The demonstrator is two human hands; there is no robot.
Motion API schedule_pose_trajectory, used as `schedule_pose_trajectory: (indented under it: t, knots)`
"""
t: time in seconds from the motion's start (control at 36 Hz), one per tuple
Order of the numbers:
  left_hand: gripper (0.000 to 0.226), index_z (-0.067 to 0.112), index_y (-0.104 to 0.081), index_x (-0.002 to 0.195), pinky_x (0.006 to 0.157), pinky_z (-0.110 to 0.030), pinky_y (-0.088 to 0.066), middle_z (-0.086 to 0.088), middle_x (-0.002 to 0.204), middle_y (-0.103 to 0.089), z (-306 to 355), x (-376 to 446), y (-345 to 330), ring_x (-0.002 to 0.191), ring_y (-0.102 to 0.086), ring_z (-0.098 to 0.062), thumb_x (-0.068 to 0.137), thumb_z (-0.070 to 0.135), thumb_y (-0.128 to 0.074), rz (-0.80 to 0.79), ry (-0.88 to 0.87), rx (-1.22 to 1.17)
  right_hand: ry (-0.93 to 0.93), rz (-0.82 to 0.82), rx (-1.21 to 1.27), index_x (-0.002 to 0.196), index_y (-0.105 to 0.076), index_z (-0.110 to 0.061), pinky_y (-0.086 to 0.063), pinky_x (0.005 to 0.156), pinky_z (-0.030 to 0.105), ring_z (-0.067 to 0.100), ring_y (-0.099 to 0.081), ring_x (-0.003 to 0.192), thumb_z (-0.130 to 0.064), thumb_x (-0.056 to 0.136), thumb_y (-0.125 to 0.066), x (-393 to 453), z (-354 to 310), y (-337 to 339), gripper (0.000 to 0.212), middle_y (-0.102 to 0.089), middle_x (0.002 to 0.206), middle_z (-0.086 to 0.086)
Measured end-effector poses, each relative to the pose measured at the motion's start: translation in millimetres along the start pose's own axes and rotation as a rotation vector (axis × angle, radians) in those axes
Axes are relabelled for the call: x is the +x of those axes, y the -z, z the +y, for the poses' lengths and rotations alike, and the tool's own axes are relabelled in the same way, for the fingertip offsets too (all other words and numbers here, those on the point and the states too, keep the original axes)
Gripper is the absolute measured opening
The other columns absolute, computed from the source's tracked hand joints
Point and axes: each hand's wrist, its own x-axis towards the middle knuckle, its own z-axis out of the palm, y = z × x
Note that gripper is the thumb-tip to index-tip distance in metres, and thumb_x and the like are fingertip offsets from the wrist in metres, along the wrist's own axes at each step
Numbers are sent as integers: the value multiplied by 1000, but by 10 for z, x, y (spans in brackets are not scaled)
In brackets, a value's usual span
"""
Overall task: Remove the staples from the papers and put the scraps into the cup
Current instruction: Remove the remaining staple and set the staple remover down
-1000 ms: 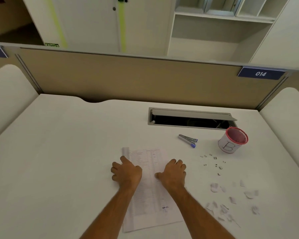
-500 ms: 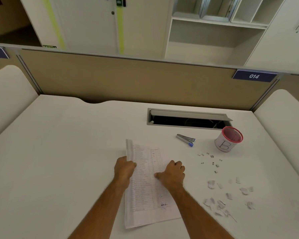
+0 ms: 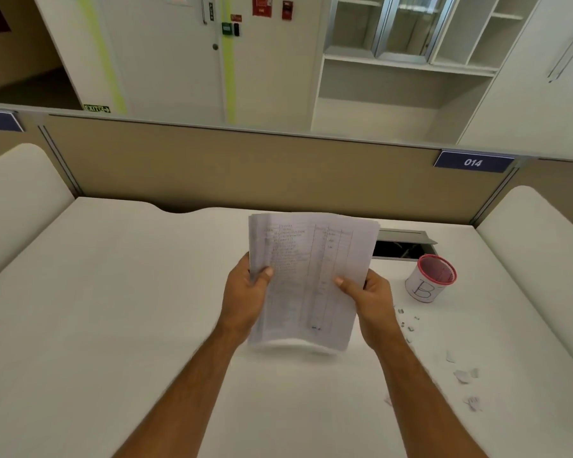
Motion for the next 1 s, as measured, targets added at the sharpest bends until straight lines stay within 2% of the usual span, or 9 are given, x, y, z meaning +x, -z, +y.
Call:
schedule_pose_trajectory:
  t: [0.14,0.22,0.31,0.42,0.58,0.78,0.83,0.92,1.0]
  knots:
    - [31,51,-54,114,71,-9,-54,23,106,-66,64,9,-88,104,-63,4,101,24,-58,41,-86,34,60,127,22,101,-73,-27,-61,81,49,29,-71,94,-10,90,-70,-54,-83,-113,20,-75,100,0]
    - [30,54,-52,111,69,-10,-55,22,107,-65,-4,-16,-121,103,-64,5,101,26,-57,40,-55,32,13,136,14,105,-72,-25,-60,83,51,30,-70,96,-10,90,-70,-91,-46,-140,21,-75,101,1]
    - [24,50,-50,111,69,-13,-58,21,108,-63,-106,-37,-139,99,-67,-1,102,28,-54,22,-7,61,-64,130,-2,113,-70,-18,-58,87,53,29,-70,99,-8,88,-72,-109,12,-127,28,-75,105,3]
    - [19,38,-47,121,85,-27,-58,15,113,-61,-191,-42,-166,102,-64,-9,104,29,-49,1,46,132,-118,146,-21,116,-68,-16,-57,90,53,27,-70,100,-7,88,-71,-123,52,-100,29,-75,106,1]
    - [18,39,-46,121,76,-17,-56,17,112,-61,-157,-28,-225,101,-64,-9,104,33,-47,13,50,152,-120,135,-39,117,-68,-15,-57,91,52,26,-69,100,-7,89,-70,-126,33,-63,29,-75,107,0]
    - [19,32,-45,124,93,-39,-58,6,119,-61,-213,-30,-275,107,-62,-14,105,31,-43,18,127,154,-139,134,-75,123,-64,-14,-55,95,52,25,-68,105,-9,90,-70,-144,41,-49,34,-73,113,1]
    - [16,35,-46,121,91,-36,-58,8,116,-61,-235,-23,-277,106,-62,-12,106,30,-41,28,166,127,-140,127,-123,126,-62,-14,-54,97,52,26,-66,108,-11,91,-69,-152,30,-56,36,-71,116,2]
    - [14,37,-49,116,78,-23,-53,12,112,-63,-238,-2,-268,105,-62,-9,107,29,-41,64,217,56,-81,111,-251,130,-61,-16,-55,96,49,24,-65,110,-14,95,-64,-145,-50,-66,35,-69,118,1]
    - [12,30,-52,115,71,-23,-54,7,109,-66,-249,42,-243,100,-65,-11,103,31,-52,113,301,-10,70,77,-469,121,-66,-22,-60,84,35,14,-67,98,-16,96,-59,-103,-259,-83,26,-70,104,-8]
